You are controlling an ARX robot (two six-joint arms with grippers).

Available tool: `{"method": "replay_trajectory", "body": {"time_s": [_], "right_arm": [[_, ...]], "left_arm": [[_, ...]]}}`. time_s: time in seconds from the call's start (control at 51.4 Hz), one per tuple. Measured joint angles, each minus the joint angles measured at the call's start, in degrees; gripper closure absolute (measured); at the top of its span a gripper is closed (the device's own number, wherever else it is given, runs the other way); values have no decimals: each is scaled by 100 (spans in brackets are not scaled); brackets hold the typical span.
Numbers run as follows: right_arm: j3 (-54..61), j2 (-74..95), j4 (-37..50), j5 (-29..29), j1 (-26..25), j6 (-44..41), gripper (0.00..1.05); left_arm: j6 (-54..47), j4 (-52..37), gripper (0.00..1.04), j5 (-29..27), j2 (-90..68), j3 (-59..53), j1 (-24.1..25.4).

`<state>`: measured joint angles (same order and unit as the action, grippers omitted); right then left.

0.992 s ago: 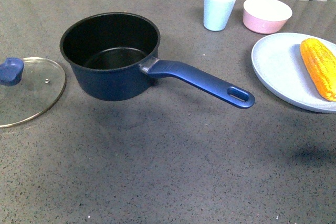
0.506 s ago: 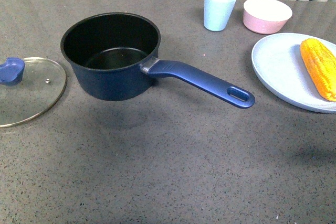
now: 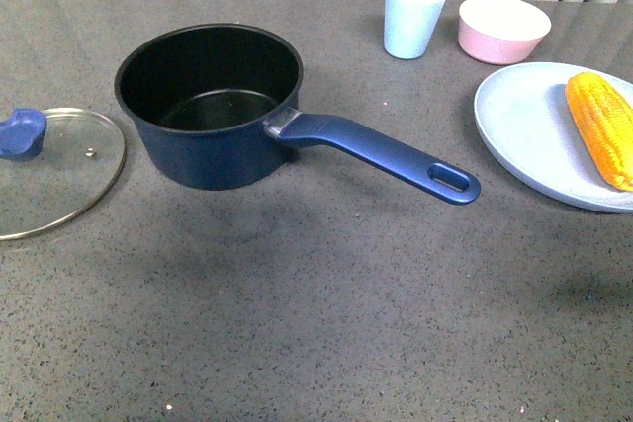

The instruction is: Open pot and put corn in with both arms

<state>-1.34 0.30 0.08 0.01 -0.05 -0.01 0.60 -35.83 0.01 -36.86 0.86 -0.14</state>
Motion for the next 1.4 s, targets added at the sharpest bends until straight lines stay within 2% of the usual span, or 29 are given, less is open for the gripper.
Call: {"method": "replay_trajectory", "body": {"time_s": [0.506,1.051,1.168,1.401], "right_arm": [[0,0,0,0,0,0,9],[0,0,0,0,0,0,9],[0,0,0,0,0,0,9],[0,2,0,0,0,0,9]], "left_arm": [[0,1674,103,0,1779,-2,0],[0,2564,103,0,2671,-2,0],[0,3515,103,0,3467,-2,0],[2,3585,101,-2,3598,-2,0]]}}
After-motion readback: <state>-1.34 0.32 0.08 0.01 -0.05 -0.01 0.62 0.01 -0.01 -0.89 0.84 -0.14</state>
